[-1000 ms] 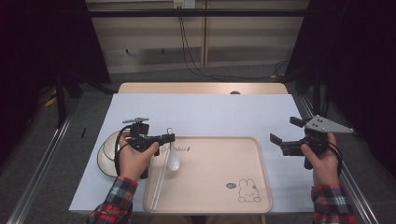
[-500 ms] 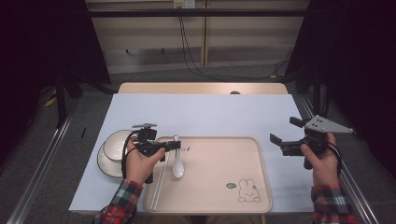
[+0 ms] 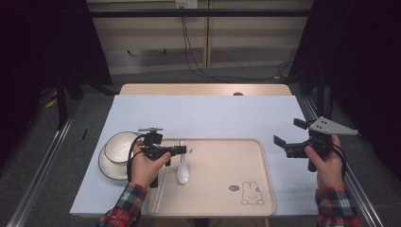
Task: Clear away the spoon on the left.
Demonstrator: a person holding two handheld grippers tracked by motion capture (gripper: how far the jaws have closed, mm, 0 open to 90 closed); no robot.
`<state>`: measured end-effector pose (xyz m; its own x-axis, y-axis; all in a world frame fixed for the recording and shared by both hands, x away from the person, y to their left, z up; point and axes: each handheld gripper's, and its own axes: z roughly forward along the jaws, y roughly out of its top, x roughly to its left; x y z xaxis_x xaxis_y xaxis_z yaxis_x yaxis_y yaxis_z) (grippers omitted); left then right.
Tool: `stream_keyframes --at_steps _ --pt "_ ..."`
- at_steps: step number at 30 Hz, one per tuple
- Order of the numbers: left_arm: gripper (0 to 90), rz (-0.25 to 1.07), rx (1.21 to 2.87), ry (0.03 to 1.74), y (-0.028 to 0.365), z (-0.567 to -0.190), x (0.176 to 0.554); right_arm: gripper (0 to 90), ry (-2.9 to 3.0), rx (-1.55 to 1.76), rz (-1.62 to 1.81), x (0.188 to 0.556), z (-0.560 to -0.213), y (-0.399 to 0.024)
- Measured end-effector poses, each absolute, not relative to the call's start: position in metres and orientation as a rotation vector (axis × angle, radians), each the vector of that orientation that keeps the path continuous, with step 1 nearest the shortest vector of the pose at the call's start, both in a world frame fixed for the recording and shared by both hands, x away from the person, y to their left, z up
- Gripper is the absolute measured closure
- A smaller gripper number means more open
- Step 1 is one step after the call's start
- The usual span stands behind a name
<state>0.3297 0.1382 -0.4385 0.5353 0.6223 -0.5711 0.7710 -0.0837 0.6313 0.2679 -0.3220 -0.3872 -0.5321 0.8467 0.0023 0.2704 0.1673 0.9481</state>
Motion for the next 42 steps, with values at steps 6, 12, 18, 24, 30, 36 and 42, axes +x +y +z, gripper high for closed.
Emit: stream_keyframes --at_steps 6,12,18,24,30,36,42 --pt "83.6 -0.18 1.799 1.178 0.137 -0.447 0.333 0.0 1.9 1.058 1.368 0.268 -0.388 -0.321" --pt "81.0 -0.156 1.81 1.216 0.138 -0.457 0.339 0.0 1.906 1.054 1.374 0.268 -0.389 -0.321" --pt "77.7 -0.14 1.827 1.232 0.138 -0.466 0.343 0.0 1.911 1.052 1.369 0.269 -0.389 -0.321" --pt "74.8 -0.104 1.837 1.252 0.136 -0.471 0.345 0.0 1.913 1.051 1.372 0.268 -0.389 -0.321" --pt "71.4 -0.07 1.828 1.256 0.135 -0.47 0.345 0.0 1.913 1.048 1.366 0.268 -0.389 -0.32" --pt "65.1 -0.048 1.83 1.247 0.136 -0.467 0.346 0.0 1.912 1.046 1.37 0.268 -0.388 -0.32" --pt "62.1 -0.026 1.843 1.222 0.134 -0.464 0.345 0.0 1.918 1.036 1.371 0.268 -0.388 -0.32"
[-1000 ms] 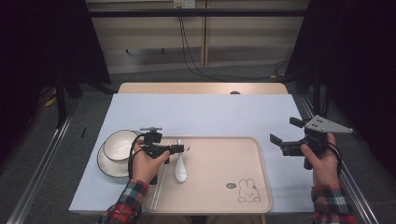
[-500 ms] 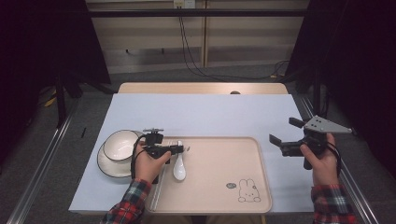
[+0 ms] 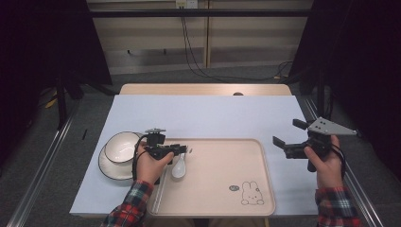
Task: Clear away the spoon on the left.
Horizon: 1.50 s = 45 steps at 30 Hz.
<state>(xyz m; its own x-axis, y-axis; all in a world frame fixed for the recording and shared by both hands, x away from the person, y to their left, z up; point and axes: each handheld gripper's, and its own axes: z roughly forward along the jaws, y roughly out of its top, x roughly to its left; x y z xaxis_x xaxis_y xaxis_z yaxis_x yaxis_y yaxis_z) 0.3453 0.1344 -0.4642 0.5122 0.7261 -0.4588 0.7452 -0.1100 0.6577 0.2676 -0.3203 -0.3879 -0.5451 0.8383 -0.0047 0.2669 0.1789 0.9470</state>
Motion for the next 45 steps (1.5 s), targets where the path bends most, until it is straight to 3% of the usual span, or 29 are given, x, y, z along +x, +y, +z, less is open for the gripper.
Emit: stream_keyframes --at_steps 13,20,45 --pt "34.1 0.053 1.82 1.189 0.142 -0.437 0.344 0.0 1.912 1.044 1.361 0.267 -0.388 -0.32" --pt "24.5 0.1 1.844 1.18 0.152 -0.428 0.345 0.0 1.91 1.042 1.365 0.267 -0.388 -0.32" --pt "17.3 0.171 1.857 1.183 0.188 -0.403 0.347 0.0 1.911 1.044 1.357 0.266 -0.388 -0.32"
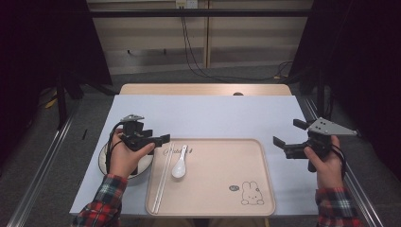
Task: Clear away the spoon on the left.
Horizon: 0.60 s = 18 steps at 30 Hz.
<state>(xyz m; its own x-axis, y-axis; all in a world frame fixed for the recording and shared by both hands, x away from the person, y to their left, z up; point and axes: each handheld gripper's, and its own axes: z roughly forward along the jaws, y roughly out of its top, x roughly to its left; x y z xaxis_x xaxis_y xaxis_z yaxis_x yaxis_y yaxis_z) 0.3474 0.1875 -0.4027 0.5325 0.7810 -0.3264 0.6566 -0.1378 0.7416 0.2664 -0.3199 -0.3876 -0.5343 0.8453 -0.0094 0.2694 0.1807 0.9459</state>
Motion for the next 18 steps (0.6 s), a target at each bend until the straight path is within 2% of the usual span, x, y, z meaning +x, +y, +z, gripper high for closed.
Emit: stream_keyframes --at_steps 18 --pt "16.9 0.219 1.846 1.232 0.219 -0.393 0.347 0.0 1.914 1.041 1.353 0.267 -0.388 -0.32"
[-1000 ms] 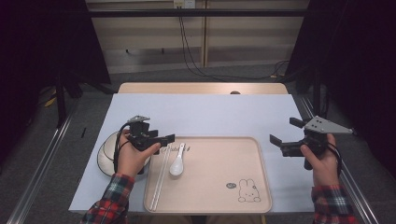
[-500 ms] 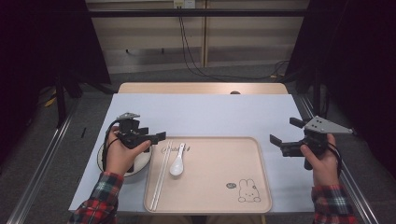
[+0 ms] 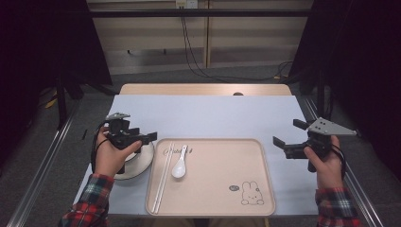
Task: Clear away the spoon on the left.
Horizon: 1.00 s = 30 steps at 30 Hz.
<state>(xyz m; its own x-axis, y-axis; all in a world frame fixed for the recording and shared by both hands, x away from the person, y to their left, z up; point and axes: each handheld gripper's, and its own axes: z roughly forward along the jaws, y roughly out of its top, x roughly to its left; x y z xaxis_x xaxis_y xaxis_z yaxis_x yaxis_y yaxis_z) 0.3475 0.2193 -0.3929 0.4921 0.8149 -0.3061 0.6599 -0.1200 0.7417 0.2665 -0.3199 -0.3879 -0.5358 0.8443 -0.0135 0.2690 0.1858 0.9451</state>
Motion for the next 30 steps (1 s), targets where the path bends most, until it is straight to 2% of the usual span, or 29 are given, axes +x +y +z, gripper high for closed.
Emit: stream_keyframes --at_steps 30 --pt "16.8 0.313 1.869 1.324 0.268 -0.395 0.344 0.0 1.915 1.038 1.354 0.266 -0.388 -0.319"
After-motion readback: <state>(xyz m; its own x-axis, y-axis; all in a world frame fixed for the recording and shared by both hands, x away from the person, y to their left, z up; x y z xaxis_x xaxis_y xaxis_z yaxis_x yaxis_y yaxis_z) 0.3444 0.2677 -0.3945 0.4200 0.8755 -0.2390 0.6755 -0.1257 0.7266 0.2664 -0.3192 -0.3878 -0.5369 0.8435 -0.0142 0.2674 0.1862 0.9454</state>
